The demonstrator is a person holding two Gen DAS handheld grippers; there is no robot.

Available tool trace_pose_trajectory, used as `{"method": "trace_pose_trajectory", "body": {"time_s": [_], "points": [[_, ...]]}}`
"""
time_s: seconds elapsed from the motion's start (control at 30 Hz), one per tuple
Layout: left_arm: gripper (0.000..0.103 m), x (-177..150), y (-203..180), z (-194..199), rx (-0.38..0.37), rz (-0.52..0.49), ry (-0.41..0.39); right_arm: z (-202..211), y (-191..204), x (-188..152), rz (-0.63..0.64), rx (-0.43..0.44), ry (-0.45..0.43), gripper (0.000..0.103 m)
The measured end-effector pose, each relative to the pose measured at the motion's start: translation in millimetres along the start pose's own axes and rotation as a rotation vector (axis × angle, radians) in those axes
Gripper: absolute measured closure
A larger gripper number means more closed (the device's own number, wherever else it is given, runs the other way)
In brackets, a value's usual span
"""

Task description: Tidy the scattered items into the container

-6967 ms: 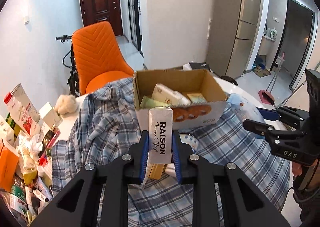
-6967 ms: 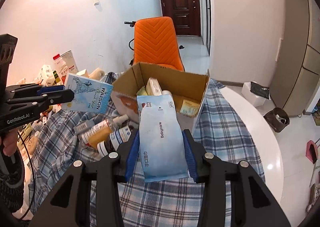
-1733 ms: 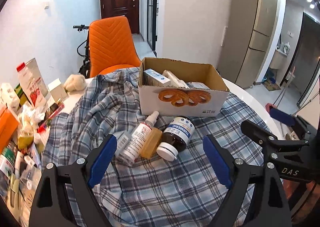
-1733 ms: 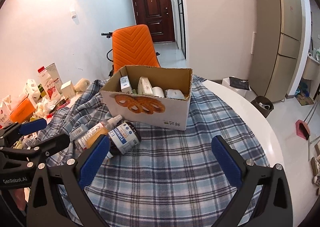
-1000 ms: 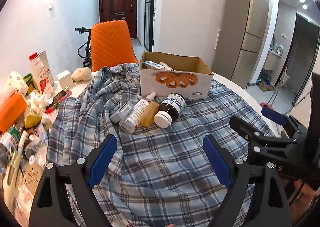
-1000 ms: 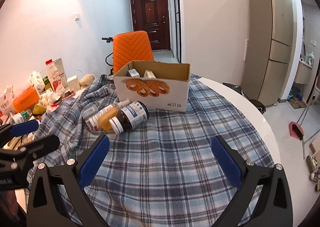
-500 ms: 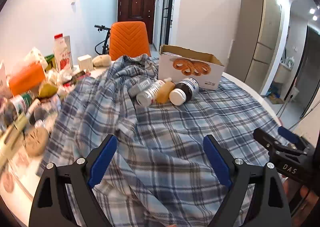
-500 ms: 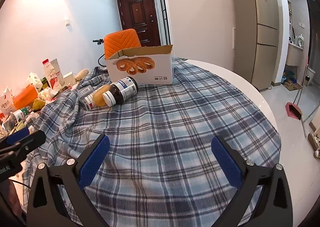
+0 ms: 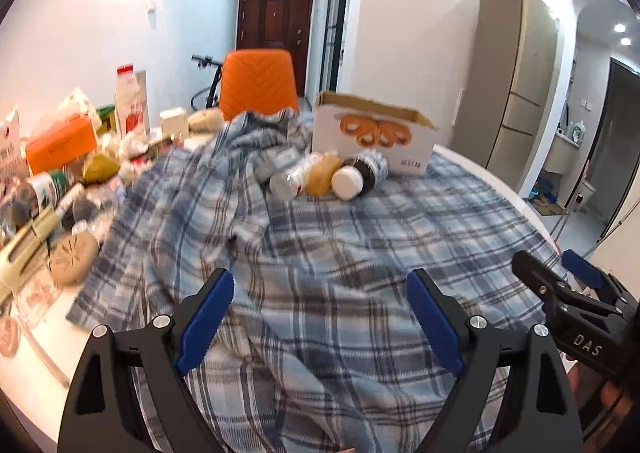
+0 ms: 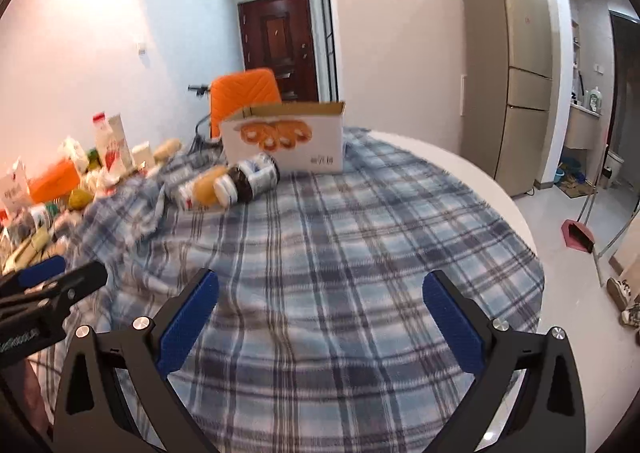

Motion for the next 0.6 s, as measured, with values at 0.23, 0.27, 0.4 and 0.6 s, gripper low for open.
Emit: {"method": "trace_pose_trajectory", "body": {"time_s": [0.23, 0.27, 0.4, 0.6], "points": [[0.013, -2, -5, 1, 0.039, -0.034, -0.031, -9, 1, -11, 0.043, -0.026, 0.001, 0.001], [0.013, -2, -6, 1, 0.064, -0.051, -0.038, -12, -1, -12, 0.037, -0.028, 0.008, 0.001], [0.013, -4, -10, -2, 0.095, -0.094, -0.029, -16, -9, -16, -0.022, 0.001, 0.03, 0.001], [0.013, -7, -12, -5, 0.077, -0.089, -0.022, -14, -14, -18, -0.042, 0.01, 0.039, 0.001]]}}
Point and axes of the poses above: each gripper's, at about its wrist camera, not at the fingertips, and z roughly against the way its jaws point, y to its left, x to its top, the point moved 7 cm from there along -z, roughly the way its jaws point, and after that the axes turned 14 degrees about -z, right-handed, at the moved point
